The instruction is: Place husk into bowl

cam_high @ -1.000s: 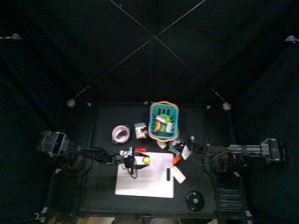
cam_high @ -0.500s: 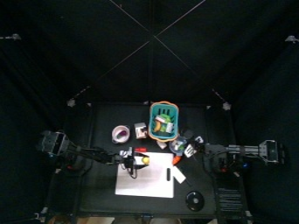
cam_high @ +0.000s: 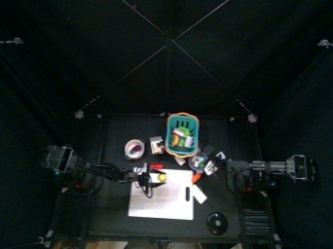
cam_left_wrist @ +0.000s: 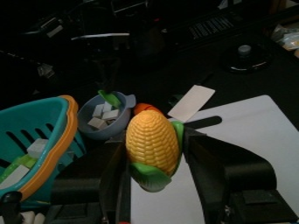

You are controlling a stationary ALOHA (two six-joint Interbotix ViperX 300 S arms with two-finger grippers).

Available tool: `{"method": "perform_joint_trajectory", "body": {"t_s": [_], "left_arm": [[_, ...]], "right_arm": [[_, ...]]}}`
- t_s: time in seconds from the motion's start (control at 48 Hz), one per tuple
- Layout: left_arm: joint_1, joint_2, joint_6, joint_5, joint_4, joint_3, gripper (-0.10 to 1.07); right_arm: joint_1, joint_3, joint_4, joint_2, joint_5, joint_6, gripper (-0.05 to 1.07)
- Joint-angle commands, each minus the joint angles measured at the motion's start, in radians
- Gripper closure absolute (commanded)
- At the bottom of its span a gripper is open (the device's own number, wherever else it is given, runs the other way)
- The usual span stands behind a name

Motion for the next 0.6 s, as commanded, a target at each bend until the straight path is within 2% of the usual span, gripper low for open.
{"method": "perform_joint_trajectory", "body": {"t_s": [0.0, 0.167, 0.583], "left_arm": [[0.003, -0.009, 0.0, -0.006, 0.0, -0.011, 0.33], [0.005, -0.009, 0.0, -0.006, 0.0, -0.009, 0.33], [0.005, -0.009, 0.0, -0.006, 0.0, -0.009, 0.33]], "right_arm": [[-0.003, -0.028, 0.002, -0.005, -0.005, 0.002, 0.31], [-0.003, -0.032, 0.0, -0.005, -0.005, 0.0, 0.21], [0.025, -0.055, 0.008, -0.005, -0.006, 0.0, 0.21]]}}
